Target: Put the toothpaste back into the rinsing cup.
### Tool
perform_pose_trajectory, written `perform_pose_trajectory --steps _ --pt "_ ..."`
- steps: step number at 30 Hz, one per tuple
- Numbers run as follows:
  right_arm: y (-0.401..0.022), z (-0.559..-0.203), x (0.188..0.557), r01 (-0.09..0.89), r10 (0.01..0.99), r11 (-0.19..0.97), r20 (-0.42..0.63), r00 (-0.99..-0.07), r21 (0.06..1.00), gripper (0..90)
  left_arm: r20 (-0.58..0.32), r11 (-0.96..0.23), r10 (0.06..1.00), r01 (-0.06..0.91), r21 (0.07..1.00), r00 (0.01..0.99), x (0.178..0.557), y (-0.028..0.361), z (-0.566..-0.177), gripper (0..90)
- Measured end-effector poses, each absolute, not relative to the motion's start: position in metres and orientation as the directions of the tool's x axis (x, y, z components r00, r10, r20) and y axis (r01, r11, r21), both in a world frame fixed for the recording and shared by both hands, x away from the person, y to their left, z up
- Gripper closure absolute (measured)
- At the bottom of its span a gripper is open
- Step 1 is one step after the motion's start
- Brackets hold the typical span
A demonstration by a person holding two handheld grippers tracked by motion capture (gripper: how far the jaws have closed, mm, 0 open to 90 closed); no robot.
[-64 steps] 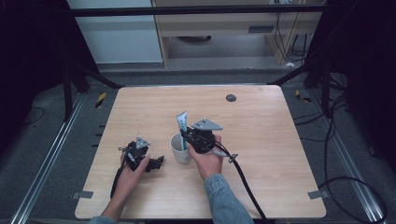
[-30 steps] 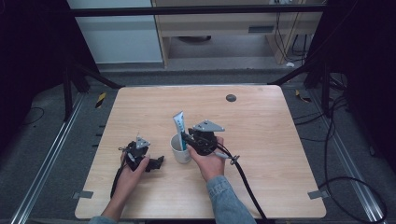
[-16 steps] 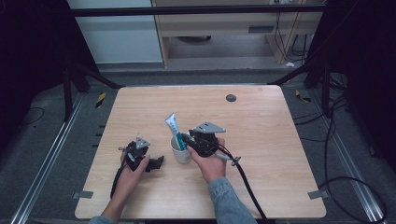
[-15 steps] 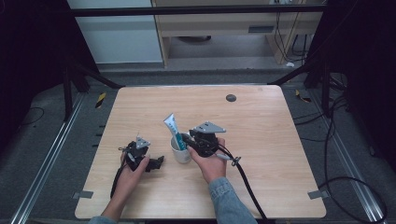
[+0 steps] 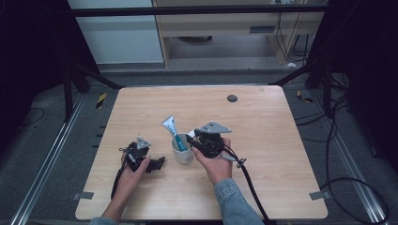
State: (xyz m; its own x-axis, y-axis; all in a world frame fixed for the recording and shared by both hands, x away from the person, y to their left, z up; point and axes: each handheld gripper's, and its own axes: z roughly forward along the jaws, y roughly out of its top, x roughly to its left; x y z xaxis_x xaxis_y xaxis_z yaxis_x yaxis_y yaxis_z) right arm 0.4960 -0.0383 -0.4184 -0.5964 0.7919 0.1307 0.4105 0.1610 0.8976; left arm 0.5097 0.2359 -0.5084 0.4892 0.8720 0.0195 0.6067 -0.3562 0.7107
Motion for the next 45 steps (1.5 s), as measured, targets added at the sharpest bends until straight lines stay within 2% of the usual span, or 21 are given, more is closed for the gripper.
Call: perform_pose_trajectory --steps 7,12,21,25,35,45 --pt "-0.049 -0.408 0.496 0.417 0.796 0.212 0.091 -0.598 0.884 54.9 0.019 -0.356 0.872 0.607 0.711 0.489 0.51 0.236 -0.508 0.0" --pt "-0.061 -0.401 0.499 0.429 0.794 0.256 0.065 -0.605 0.866 46.3 0.02 -0.356 0.872 0.607 0.71 0.489 0.51 0.236 -0.508 0.0" --pt "-0.088 -0.393 0.514 0.453 0.82 0.268 0.046 -0.571 0.851 17.8 0.019 -0.356 0.872 0.606 0.711 0.49 0.51 0.236 -0.508 0.0" --pt "-0.102 -0.391 0.519 0.448 0.823 0.269 0.038 -0.566 0.853 11.1 0.018 -0.356 0.872 0.606 0.711 0.49 0.51 0.236 -0.508 0.0" --pt "-0.139 -0.394 0.537 0.495 0.862 0.291 0.0 -0.508 0.819 10.1 0.019 -0.356 0.871 0.606 0.711 0.49 0.51 0.236 -0.508 0.0" --pt "-0.172 -0.401 0.537 0.506 0.897 0.295 -0.053 -0.439 0.81 12.3 0.018 -0.354 0.872 0.606 0.712 0.489 0.51 0.236 -0.509 0.0"
